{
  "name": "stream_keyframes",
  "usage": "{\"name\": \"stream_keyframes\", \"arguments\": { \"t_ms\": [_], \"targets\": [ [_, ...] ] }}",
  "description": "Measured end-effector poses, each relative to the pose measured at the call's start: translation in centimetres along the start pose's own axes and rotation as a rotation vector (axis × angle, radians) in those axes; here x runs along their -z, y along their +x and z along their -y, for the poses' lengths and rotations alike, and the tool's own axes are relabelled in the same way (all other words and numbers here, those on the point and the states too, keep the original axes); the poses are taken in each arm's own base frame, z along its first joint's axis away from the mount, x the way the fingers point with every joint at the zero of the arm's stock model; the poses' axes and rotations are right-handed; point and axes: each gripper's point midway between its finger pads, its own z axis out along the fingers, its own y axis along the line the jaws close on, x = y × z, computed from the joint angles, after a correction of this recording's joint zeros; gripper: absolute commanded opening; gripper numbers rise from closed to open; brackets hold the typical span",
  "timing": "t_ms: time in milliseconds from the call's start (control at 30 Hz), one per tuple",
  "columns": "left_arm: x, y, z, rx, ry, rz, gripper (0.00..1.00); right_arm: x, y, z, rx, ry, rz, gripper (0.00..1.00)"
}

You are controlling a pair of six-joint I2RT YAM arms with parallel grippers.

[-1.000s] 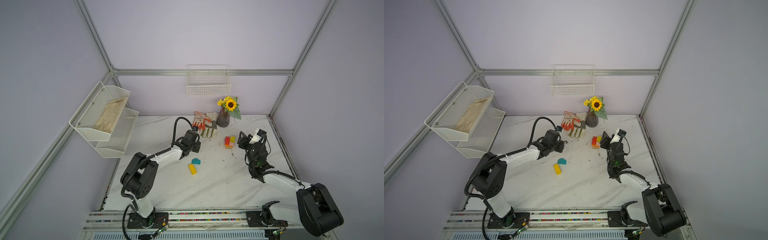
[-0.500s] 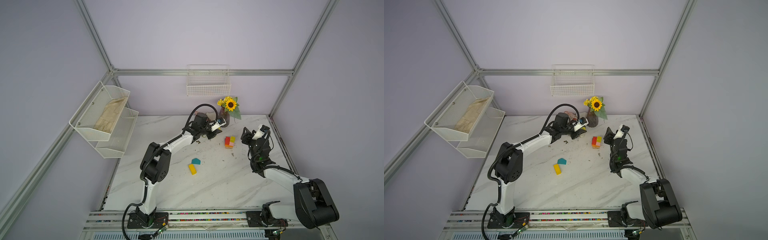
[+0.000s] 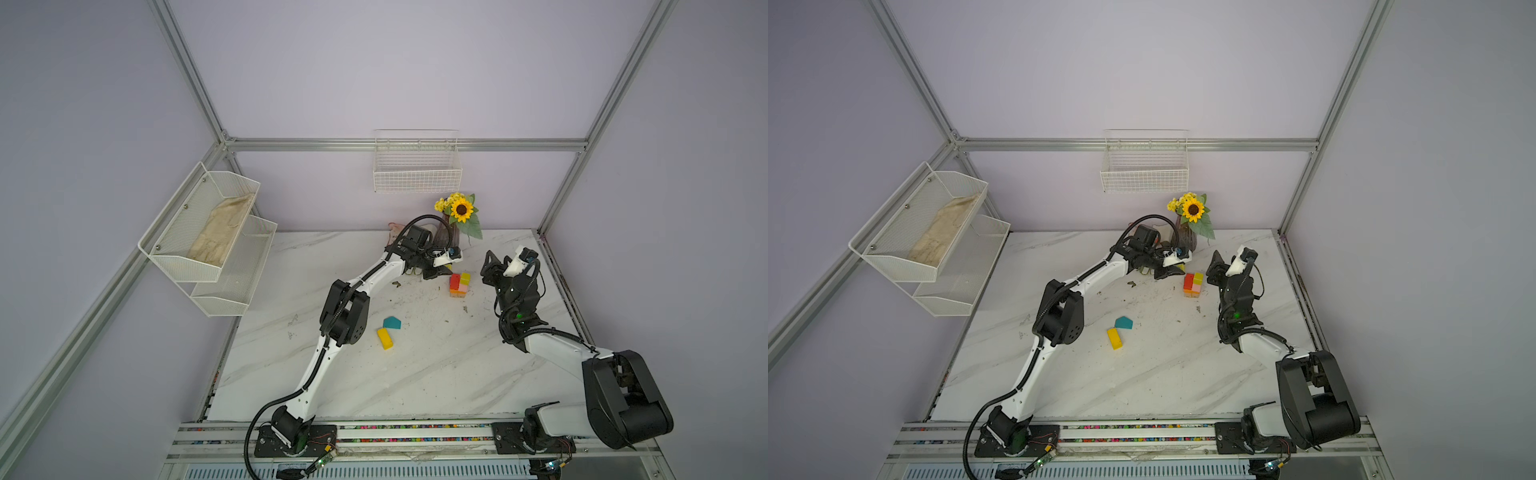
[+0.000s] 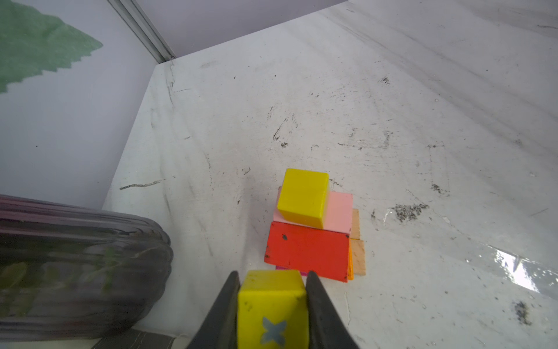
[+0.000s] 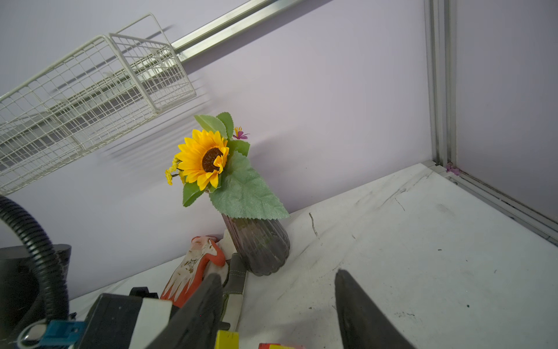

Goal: Build the wood block tower
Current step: 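Carry the X-marked cube with the left gripper to beside the stack top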

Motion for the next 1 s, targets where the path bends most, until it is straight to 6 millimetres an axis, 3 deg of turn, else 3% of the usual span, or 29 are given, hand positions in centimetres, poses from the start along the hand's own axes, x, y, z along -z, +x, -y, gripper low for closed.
{"name": "stream_keyframes", "arguments": {
  "t_ms": [267,1000],
  "targets": [
    [-0.3,-0.5,0.5,-0.015,0.024,0.028,0.00,-0.7,1.1,0.3,0.011,0.009,-0.021,0.62],
    [-2.7,-1.3,2.7,-0.050,0.062,0.039,0.00,-0.7,0.8,0.8,0.000,0.032,-0.008,0.63]
  ]
}}
